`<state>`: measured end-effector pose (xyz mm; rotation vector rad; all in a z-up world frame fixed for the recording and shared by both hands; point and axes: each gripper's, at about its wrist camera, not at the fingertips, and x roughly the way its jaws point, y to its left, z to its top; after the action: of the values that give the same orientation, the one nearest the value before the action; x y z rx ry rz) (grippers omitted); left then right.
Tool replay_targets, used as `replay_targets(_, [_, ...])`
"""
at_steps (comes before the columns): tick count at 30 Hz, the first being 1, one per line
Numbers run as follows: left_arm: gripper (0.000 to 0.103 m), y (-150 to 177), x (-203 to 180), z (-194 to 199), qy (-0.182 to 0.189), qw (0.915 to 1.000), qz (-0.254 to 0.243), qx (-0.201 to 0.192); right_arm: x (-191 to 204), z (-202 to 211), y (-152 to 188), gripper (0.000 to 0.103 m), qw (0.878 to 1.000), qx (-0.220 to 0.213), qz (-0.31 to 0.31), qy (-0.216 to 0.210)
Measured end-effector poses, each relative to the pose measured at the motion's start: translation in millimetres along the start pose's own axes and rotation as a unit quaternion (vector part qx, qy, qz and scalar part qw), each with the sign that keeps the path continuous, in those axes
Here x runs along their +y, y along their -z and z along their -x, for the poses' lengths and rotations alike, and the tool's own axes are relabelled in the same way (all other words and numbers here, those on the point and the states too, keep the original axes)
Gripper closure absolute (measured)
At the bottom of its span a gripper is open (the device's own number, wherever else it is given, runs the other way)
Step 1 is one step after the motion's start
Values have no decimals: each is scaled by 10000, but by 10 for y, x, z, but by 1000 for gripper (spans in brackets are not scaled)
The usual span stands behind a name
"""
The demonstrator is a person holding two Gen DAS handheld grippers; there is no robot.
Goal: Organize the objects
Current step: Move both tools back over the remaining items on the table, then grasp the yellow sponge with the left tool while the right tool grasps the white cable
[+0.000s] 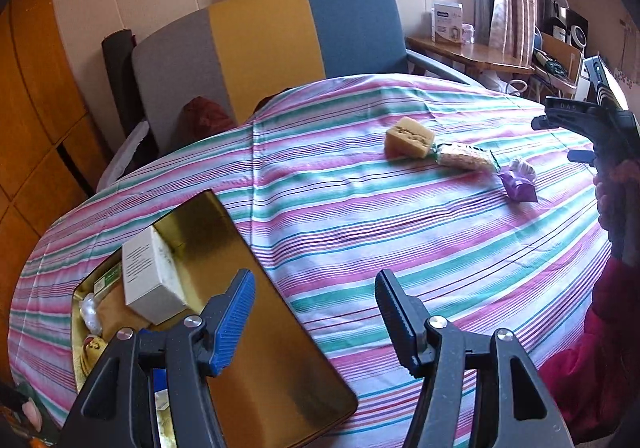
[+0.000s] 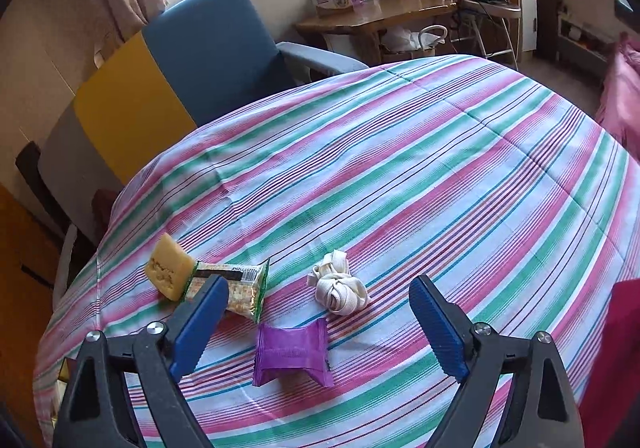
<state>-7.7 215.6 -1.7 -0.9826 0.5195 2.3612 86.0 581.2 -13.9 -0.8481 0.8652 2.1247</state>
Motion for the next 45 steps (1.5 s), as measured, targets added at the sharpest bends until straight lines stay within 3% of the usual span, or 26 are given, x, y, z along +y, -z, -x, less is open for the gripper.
replay_targets(5, [40,-84,-99,-130,199,9997,60,162,-49,60,-23,10,9997,-135,-186,-81])
replay_targets(11, [40,-250,-217,-368,532,9974,224,436,-316,176,-83,10,9945,-382,-938,-272])
replay_targets(16, [40,-418,-352,-537,698,9958,247,540,-513,135,-88,10,9870,-258,-1520,-464])
replay_targets(21, [38,-581,-514,-737,791,9948,120,626,-514,66,-74,8,9840,-54,-1649,-668])
replay_targets(23, [32,-641,-542,-886,941,9921,233,799,-495,56,-70,8,9841,-24,-1628,-706])
replay_targets(28, [29,-835,-523,-1231,1220,9844,720,1045,-367,9,-47,6,9857,159,-1388,-942])
replay_targets(33, [23,-1071,-530,-1551,1589,9695,1315,1325,-368,47,-47,5,9828,131,-1422,-1170])
replay_targets(40, [13,-1506,-708,-2081,1741,9544,1897,1510,-292,-23,-14,5,9811,364,-1291,-1391])
replay_targets(45, [11,-1726,-868,-2449,1468,9568,1949,1584,-339,-16,-2,4,9779,374,-1441,-1468])
